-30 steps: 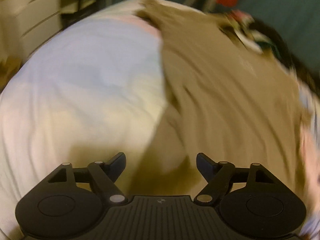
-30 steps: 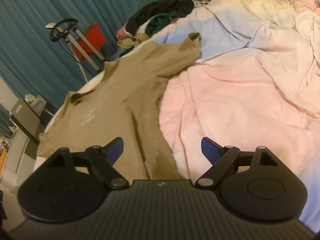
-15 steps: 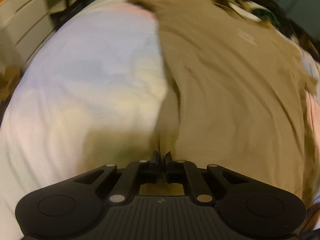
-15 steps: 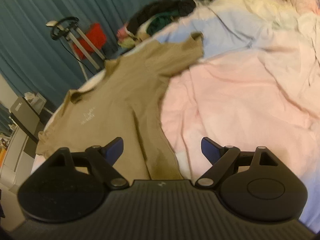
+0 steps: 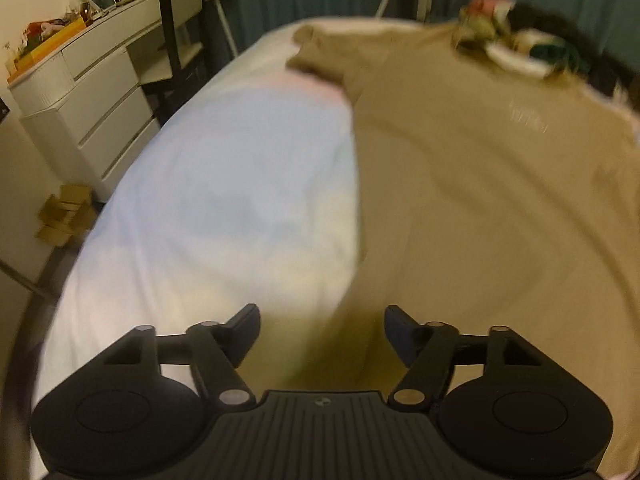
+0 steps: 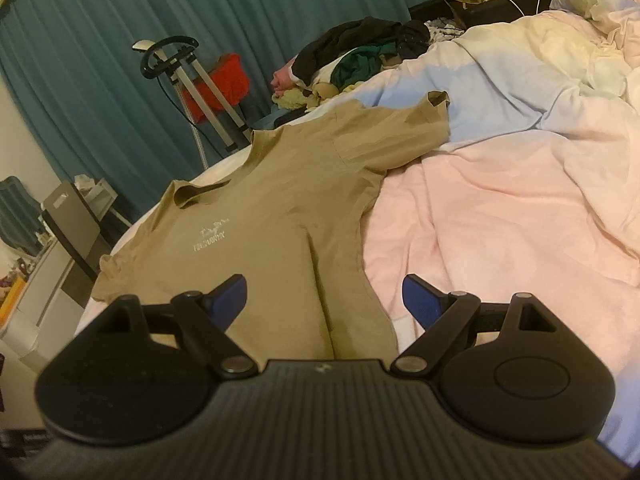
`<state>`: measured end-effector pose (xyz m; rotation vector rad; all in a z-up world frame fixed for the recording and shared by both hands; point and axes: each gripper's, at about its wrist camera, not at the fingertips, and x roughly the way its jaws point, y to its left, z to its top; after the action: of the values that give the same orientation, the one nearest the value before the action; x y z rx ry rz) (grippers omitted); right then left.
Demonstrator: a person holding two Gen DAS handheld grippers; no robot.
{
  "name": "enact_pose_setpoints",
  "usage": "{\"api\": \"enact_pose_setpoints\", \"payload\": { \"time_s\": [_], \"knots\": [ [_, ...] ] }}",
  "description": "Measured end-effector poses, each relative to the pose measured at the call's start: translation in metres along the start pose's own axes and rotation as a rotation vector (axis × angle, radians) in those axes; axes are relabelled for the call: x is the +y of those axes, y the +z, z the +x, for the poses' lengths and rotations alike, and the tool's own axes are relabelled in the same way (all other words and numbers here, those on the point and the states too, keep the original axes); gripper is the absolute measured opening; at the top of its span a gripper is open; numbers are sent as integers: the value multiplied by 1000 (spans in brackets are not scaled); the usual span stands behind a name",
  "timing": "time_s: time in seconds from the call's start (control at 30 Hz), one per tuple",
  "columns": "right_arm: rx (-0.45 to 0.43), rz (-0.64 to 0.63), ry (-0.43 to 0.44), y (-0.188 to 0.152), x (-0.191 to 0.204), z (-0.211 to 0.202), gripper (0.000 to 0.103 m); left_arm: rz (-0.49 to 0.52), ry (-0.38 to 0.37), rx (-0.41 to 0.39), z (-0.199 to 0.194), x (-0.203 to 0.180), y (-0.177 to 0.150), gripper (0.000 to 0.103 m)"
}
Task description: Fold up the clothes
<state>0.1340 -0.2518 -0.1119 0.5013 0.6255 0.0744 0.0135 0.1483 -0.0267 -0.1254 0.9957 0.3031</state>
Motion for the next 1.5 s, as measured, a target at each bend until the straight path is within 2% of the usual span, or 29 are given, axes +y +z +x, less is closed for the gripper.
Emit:
{"api": "enact_pose_setpoints", "payload": {
  "time_s": [0.1, 0.27, 0.47, 0.53, 0.6, 0.73, 0.83, 0.97, 1.07, 1.17, 1.3, 1.4, 1.47, 1.5],
  "knots": [
    [-9, -1, 11, -1, 2, 1, 86, -24, -52, -69, -9, -10, 7, 80],
    [-48, -39, 4, 0, 11, 1, 86, -14, -122, -150, -18, -52, 1, 82],
    [-147, -119, -13, 6, 23, 6, 86, 22, -209, -264, 6, -82, 0, 89],
    [-185, -74, 9, 14, 17, 15, 86, 18, -248, -304, 21, -84, 4, 93],
    [-185, 45, 46, 25, 1, 32, 86, -1, -276, -339, 25, -83, 5, 100],
    [-154, 325, 100, 34, -42, 76, 88, 11, -301, -382, 34, -85, 2, 102],
    [-116, 488, 147, 33, -78, 117, 88, 18, -305, -388, 46, -92, -4, 102],
    [-149, 562, 177, 35, -98, 153, 79, 10, -316, -364, 65, -101, -13, 103],
    [-159, 573, 177, 43, -100, 179, 73, 51, -303, -340, 80, -113, -19, 103],
    [-246, 550, 150, 50, -104, 199, 73, 86, -302, -326, 92, -122, -18, 102],
    [-377, 553, 167, 64, -112, 225, 72, 68, -316, -317, 106, -121, -14, 103],
    [-383, 485, 132, 78, -112, 243, 61, 54, -315, -315, 116, -121, -11, 102],
    [-388, 484, 109, 88, -116, 254, 48, 51, -310, -325, 120, -124, -9, 103],
    [-397, 494, 102, 92, -120, 258, 45, 51, -308, -332, 122, -126, -8, 102]
  ]
}}
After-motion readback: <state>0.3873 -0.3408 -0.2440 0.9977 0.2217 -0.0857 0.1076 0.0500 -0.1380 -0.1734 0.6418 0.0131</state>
